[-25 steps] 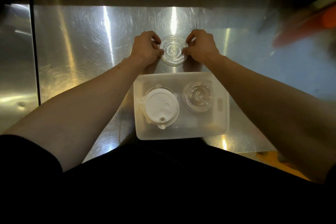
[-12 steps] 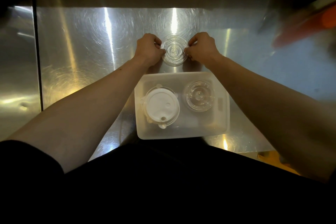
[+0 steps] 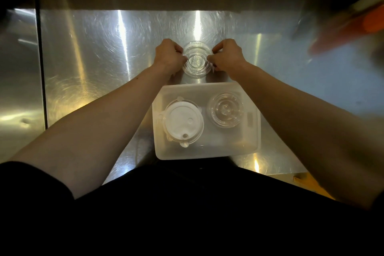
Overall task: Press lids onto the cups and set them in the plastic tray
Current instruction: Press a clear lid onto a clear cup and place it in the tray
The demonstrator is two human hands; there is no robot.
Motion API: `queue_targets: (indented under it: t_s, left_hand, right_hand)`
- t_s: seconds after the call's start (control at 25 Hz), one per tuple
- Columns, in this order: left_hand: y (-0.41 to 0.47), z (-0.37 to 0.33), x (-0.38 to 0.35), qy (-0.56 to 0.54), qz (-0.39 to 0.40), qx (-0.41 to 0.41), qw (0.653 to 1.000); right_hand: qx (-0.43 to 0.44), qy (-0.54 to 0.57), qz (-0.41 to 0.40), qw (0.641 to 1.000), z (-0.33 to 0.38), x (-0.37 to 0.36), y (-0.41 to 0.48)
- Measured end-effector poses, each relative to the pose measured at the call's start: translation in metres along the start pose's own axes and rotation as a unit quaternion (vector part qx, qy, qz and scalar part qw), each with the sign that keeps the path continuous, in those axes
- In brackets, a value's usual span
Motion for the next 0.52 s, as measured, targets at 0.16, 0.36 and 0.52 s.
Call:
queue_targets:
  t_s: [0.16,0.36,0.52]
  left_hand:
    - [0.001,0.002,0.003,-0.039,0.031,0.023,0.999]
    - [-0.008,-0.003,0.007,-0.060,0.045,0.024,0.997]
    - [-0.015,-0.002,0.007,-0.118,0.069,0.045,0.990]
  right_hand:
    - [-0.023,0.055,-0.009,0.998,-0.008,0.001,-0.001]
    - [-0.033,0.105,-0.003,0.994,-0.008,0.000,-0.005]
    - [-0.034,0.144,-0.007,0.989,-0.003,0.004,-0.009]
Point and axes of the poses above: each hand's wrist, its own y-axis towards the middle knuckle, its own x-axis out of the back of the hand, z = x × y, the point moved 9 cm from there along y, towards the middle knuckle, and after that the axes turned 14 degrees about x, right-handed, at the moved point
